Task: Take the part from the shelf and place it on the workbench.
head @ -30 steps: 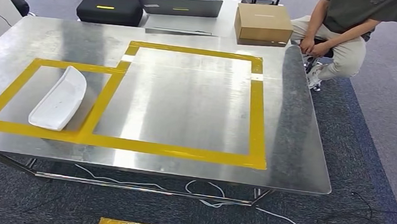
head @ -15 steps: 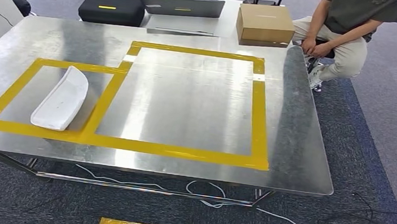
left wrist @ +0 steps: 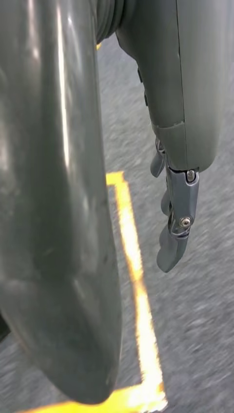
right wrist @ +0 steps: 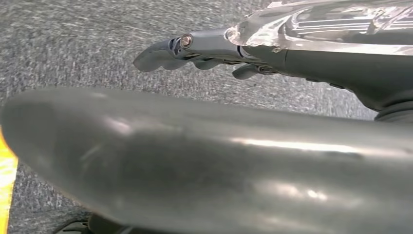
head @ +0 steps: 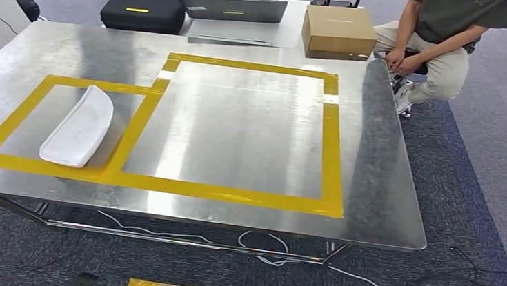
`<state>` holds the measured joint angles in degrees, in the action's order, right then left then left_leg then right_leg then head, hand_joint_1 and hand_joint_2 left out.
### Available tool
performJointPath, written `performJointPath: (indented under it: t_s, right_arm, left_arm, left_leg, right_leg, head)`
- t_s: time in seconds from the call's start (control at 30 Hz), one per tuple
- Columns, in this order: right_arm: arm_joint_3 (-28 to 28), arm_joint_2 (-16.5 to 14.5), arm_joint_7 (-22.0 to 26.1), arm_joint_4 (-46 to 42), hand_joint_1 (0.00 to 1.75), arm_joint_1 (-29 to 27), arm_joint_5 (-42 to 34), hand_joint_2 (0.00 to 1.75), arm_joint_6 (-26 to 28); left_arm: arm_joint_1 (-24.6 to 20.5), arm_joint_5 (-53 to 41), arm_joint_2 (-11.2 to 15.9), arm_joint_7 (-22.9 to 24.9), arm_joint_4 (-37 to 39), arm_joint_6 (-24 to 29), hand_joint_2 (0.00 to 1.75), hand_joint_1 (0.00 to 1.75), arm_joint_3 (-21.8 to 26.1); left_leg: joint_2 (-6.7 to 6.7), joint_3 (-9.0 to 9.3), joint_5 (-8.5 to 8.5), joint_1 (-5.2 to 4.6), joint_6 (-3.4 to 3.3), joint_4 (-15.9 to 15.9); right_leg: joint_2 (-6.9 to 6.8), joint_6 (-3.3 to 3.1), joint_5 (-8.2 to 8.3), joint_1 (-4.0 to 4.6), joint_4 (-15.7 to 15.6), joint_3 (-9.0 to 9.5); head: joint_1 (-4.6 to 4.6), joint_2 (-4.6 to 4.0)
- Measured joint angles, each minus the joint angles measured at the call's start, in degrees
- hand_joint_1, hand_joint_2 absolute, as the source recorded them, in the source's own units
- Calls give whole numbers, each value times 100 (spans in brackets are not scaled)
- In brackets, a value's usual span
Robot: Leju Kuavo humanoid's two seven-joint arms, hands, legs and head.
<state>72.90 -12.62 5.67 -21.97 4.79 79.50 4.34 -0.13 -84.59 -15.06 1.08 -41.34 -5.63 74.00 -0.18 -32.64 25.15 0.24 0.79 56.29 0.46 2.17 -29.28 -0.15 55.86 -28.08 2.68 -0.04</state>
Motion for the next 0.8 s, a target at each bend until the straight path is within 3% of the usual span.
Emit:
performJointPath:
  t_s: [0.13,0.2,0.23,0.3,0.33,0.37,0.4,0.47,0.5,0.57,0.67,0.73,0.8]
  right_arm:
    - [-149,3,-294,-1,0,-9,297,0,-31]
    - [-246,19,-764,-3,0,-5,476,0,40]
    - [-289,30,-961,-4,0,-5,539,0,71]
    - [-356,54,-1161,-4,0,-10,597,0,96]
    - [-382,66,-1184,-4,0,-15,605,0,97]
    - [-404,78,-1197,-4,0,-19,609,0,97]
    - [-421,90,-1201,-4,0,-21,612,0,97]
    - [-444,111,-1201,-2,0,-14,619,0,98]
    - [-457,113,-1201,3,0,-6,621,0,98]
    - [-483,114,-1203,13,0,7,625,0,99]
    - [-511,125,-1210,15,0,13,630,0,105]
    - [-528,129,-1210,15,0,11,633,0,106]
    - [-535,130,-1226,15,0,9,632,0,110]
  left_arm:
    - [-119,51,-7,-391,436,-28,0,0,54]
    - [-196,3,11,-337,676,-15,0,0,59]
    - [-232,-27,22,-268,793,-8,0,0,58]
    - [-279,-63,45,-176,997,3,0,0,57]
    - [-292,-69,51,-160,1079,3,0,0,57]
    - [-302,-72,56,-152,1157,3,0,0,57]
    - [-311,-73,60,-148,1219,3,0,0,57]
    - [-323,-74,75,-143,1310,3,0,0,57]
    - [-330,-75,88,-142,1340,3,0,0,57]
    - [-344,-75,115,-141,1387,3,0,0,57]
    - [-353,-75,132,-140,1441,3,0,0,57]
    - [-355,-75,140,-137,1468,3,0,0,57]
    - [-365,-92,142,-113,1491,3,0,0,57]
  left_leg:
    - [2,27,-24,-9,-90,-41]
    - [9,70,-82,28,-127,-136]
    - [14,86,-101,49,-136,-172]
    - [20,83,-105,54,-140,-177]
    - [22,80,-106,57,-136,-175]
    - [22,77,-108,67,-126,-171]
    - [18,74,-110,85,-108,-162]
    - [4,62,-105,125,-35,-120]
    - [-7,48,-104,131,14,-97]
    - [-34,19,-127,113,109,-54]
    - [-49,-49,-136,126,214,-16]
    - [-36,-218,187,131,244,326]
    - [-31,-502,709,118,241,1087]
  right_leg:
    - [-1,87,5,-27,-23,40]
    - [-5,121,-139,-19,136,-9]
    - [-6,138,-308,-21,394,-122]
    - [-6,182,-690,-40,1195,-496]
    - [-6,206,-781,-54,1519,-656]
    - [-7,226,-746,-68,1643,-727]
    - [-8,248,-592,-83,1518,-680]
    - [-6,317,-171,-130,738,-317]
    - [21,322,-15,-141,410,-153]
    - [77,258,62,-153,150,-42]
    - [90,41,113,-139,205,-173]
    - [70,-76,199,-131,201,-278]
    - [46,-134,289,-103,203,-397]
  head:
    - [3,1]
    - [-9,1]
    - [-20,1]
    - [-38,1]
    - [-39,1]
    - [-39,1]
    - [-40,2]
    - [-50,2]
    - [-60,2]
    - [-70,1]
    - [-54,1]
    - [-32,2]
    - [-9,1]
